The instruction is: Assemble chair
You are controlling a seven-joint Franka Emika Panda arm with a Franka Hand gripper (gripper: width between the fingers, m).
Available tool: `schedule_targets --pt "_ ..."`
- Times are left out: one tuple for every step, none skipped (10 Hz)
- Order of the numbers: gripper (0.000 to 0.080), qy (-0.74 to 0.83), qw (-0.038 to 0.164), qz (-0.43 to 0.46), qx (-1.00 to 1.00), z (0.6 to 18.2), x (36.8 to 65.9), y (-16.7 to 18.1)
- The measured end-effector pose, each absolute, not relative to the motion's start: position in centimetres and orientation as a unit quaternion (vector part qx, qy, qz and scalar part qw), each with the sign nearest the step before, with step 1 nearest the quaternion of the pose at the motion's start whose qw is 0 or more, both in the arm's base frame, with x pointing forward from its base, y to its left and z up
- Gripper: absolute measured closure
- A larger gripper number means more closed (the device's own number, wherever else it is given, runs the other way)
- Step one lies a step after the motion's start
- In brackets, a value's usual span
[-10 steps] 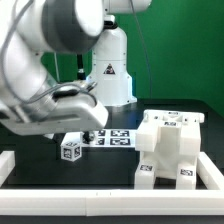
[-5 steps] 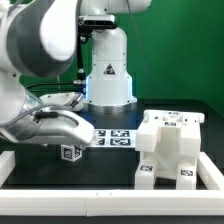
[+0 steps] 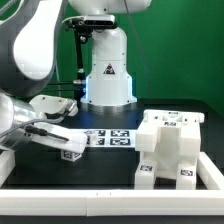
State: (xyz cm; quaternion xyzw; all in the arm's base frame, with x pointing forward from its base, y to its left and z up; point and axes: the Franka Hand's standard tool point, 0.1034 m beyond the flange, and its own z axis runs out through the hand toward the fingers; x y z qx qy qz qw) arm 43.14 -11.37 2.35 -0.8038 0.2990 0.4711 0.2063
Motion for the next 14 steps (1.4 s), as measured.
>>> schedule_targets --pt "0.0151 0.302 0.204 0.475 -0.801 1.9 42.9 -11.3" --pt "0.0151 0.307 0.201 0.481 -0.796 1.3 42.5 -11.2" --pt "0.0151 0.306 0.195 0.477 -0.8 0.7 42.5 -10.9" --pt "0.0151 0.305 0.19 0.473 -0.805 0.5 42.5 -10.5" --pt "0.0151 0.303 0.189 0.474 -0.805 0.4 42.5 -10.3" --pt "0.0241 0.304 0.19 0.474 -0.804 0.4 42.4 -10.4" --pt "0.0241 0.304 0.19 0.474 -0.804 0.4 42.4 -10.4" --pt "0.0441 0.304 0.19 0.474 -0.804 0.4 42.4 -10.4" --pt "0.0522 0.304 0.189 0.472 -0.806 0.5 42.6 -10.4" --pt "0.0522 0.298 0.19 0.468 -0.81 1.7 43.1 -9.8" --pt "0.0522 0.288 0.193 0.462 -0.816 3.6 43.9 -9.1" --pt "0.0522 0.278 0.192 0.441 -0.831 5.6 45.2 -8.2" --pt "0.0522 0.269 0.186 0.401 -0.856 8.3 46.6 -6.7" --pt "0.0522 0.266 0.179 0.364 -0.875 10.1 46.8 -5.1"
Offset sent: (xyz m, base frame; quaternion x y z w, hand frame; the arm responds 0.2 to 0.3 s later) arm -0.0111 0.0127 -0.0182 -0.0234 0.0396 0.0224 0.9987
